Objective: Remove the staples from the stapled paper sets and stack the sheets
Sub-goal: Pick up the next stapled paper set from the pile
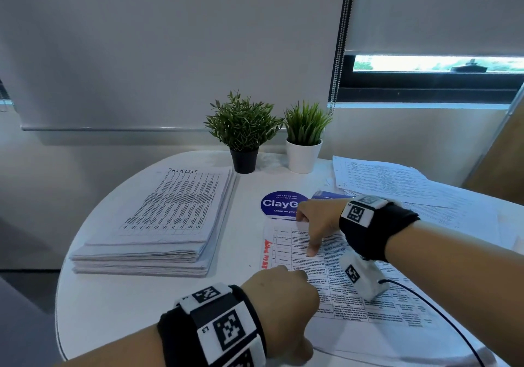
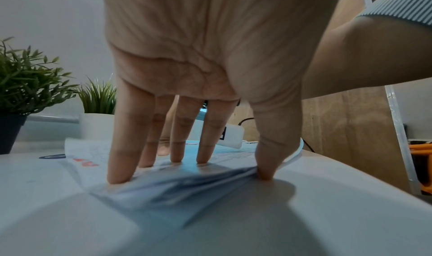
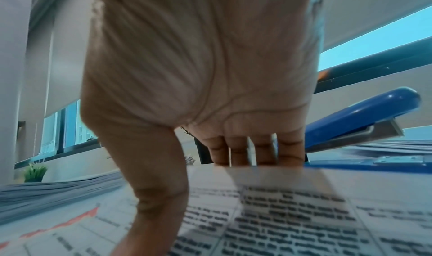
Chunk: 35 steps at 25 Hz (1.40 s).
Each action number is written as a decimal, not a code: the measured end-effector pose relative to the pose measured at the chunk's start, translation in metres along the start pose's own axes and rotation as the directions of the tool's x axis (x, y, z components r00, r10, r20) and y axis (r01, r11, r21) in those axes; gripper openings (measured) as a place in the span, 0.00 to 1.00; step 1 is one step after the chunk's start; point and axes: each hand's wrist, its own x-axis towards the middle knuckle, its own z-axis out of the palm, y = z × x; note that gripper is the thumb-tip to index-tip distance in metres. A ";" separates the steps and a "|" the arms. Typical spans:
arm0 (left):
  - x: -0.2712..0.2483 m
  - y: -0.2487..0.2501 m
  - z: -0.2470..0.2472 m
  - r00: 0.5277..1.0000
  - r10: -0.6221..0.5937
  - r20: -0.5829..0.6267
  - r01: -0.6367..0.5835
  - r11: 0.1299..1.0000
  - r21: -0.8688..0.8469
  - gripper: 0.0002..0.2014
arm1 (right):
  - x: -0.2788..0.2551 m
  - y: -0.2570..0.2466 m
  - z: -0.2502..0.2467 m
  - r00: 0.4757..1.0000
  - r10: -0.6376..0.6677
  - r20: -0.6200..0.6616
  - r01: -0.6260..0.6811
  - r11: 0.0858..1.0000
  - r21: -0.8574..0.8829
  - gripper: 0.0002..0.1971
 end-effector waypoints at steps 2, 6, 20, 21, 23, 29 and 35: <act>-0.001 0.000 0.000 1.000 -0.003 0.005 0.003 1.000 -0.002 0.16 | 0.000 0.000 0.000 1.000 0.008 -0.001 -0.008 1.000 0.009 0.33; 0.000 0.000 -0.002 1.000 0.008 0.019 -0.008 1.000 0.000 0.18 | 0.001 0.002 0.002 1.000 -0.001 -0.005 0.001 0.999 -0.038 0.28; -0.028 -0.038 -0.001 0.870 -0.397 -0.293 0.294 0.894 -0.339 0.51 | -0.070 0.029 -0.044 0.831 -0.054 -0.554 0.314 0.867 0.387 0.13; -0.034 -0.045 -0.005 0.792 -0.502 -0.347 0.296 0.814 -0.500 0.57 | -0.084 0.028 -0.052 0.772 0.002 -0.636 0.384 0.795 0.469 0.12; -0.035 -0.057 -0.011 0.616 -0.687 -0.385 0.116 0.562 -0.819 0.62 | -0.109 0.024 -0.058 0.667 0.111 -0.737 0.537 0.614 0.578 0.13; -0.022 -0.075 -0.027 0.637 -0.689 -0.345 -0.418 0.067 -0.906 0.44 | -0.144 -0.002 -0.041 0.510 0.269 -0.817 0.739 0.350 0.576 0.14; -0.032 -0.059 -0.067 0.491 -0.714 -0.498 -0.596 0.141 -0.790 0.08 | -0.165 -0.018 -0.048 0.403 0.331 -0.853 0.796 0.333 0.505 0.11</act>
